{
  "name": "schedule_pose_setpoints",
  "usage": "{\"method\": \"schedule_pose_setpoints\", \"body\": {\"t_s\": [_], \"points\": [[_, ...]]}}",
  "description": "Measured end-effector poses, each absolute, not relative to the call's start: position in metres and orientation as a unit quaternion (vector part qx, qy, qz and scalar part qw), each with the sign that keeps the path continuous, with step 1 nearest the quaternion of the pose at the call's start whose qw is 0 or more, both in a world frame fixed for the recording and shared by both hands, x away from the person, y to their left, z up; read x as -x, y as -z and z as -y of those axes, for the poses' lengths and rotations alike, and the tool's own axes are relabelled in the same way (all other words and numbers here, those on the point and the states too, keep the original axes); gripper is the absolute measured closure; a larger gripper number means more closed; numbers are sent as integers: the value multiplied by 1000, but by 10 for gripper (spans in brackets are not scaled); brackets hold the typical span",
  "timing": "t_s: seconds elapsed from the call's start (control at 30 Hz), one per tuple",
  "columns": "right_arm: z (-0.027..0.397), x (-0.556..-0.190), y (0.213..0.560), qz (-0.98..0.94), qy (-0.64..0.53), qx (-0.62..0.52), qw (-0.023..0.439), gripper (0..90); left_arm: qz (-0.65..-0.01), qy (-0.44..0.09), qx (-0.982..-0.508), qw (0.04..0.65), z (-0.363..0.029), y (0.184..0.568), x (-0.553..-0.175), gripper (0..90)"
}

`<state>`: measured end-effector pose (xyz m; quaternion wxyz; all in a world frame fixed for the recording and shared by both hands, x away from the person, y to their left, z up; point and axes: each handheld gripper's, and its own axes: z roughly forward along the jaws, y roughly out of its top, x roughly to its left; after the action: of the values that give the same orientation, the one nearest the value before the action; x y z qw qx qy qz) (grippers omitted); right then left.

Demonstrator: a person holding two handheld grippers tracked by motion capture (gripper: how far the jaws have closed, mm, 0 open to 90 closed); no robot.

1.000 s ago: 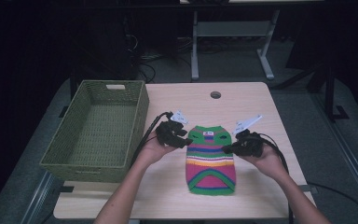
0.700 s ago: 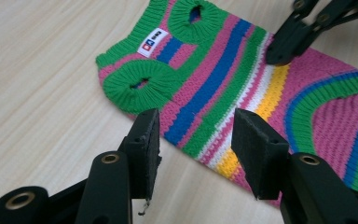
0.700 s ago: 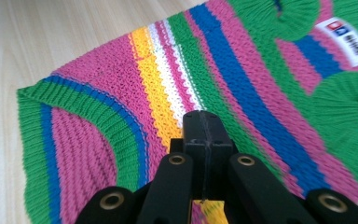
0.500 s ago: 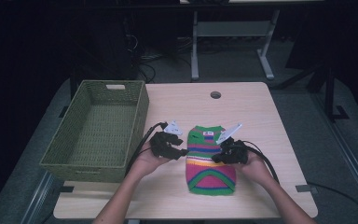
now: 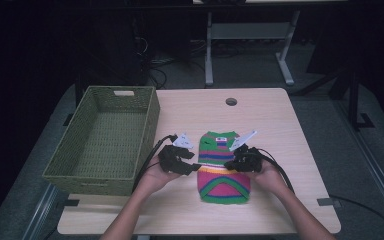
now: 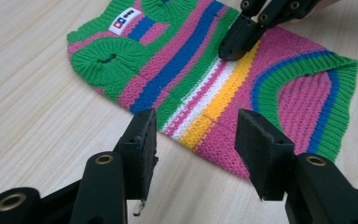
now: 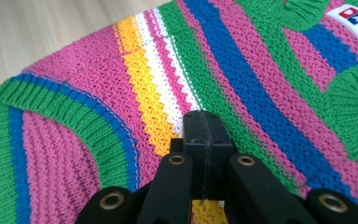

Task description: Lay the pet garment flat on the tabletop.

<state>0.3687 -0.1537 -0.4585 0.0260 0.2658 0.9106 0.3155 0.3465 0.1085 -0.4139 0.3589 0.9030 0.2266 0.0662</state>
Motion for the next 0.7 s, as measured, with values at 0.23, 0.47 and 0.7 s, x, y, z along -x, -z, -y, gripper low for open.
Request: {"method": "schedule_pose_setpoints", "body": {"t_s": [0.23,0.47,0.7], "points": [[155,-375,460,-907,-322,-271,23,875,-224,-64,-904,358,-108,415,-345,462],[161,-372,456,-895,-345,-282,16,651,-229,-61,-903,359,-111,417,-341,431],[175,-371,445,-880,-365,-303,22,490,-239,-60,-898,364,-112,417,-339,373]]}}
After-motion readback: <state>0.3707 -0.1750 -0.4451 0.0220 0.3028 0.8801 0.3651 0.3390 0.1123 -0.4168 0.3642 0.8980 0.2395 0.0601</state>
